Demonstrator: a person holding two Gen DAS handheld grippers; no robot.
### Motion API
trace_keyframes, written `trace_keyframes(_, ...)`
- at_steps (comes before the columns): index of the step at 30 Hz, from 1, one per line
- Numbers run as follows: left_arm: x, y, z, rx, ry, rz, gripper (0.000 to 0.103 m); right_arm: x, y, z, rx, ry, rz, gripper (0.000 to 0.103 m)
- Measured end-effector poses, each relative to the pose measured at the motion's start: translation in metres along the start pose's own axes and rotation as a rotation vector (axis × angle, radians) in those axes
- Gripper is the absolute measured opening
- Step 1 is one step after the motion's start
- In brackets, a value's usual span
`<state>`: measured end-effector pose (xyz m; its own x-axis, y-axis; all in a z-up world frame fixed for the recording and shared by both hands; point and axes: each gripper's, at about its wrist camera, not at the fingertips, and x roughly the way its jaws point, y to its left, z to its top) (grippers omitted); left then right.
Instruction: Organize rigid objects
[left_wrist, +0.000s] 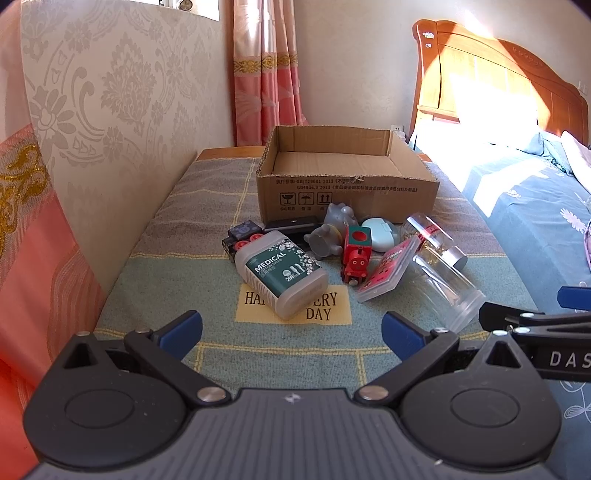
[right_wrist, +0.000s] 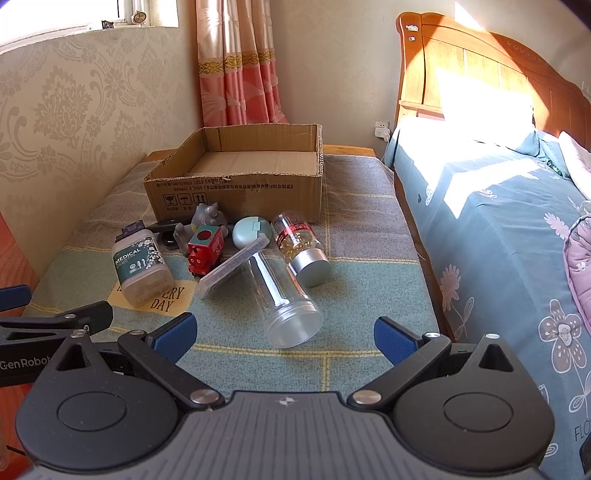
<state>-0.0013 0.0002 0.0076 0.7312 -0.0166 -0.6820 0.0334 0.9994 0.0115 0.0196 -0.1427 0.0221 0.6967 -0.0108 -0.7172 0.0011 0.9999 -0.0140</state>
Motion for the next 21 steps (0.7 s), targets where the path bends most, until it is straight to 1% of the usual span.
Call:
trace_keyframes(11,0.0006,0.0015,0.0024,-0.002,-0.003,-0.006,0.102,-0.0014,0.0007,0.0011,-0.002,-0.012,-0.001,0.103)
trace_keyframes(21,0.0052,0.0038,0.0039,-0.003,-0.028,-0.035,0.102,-0.0006,-0.0008,0.0017,-0.001,-0.027,0.034,0.103)
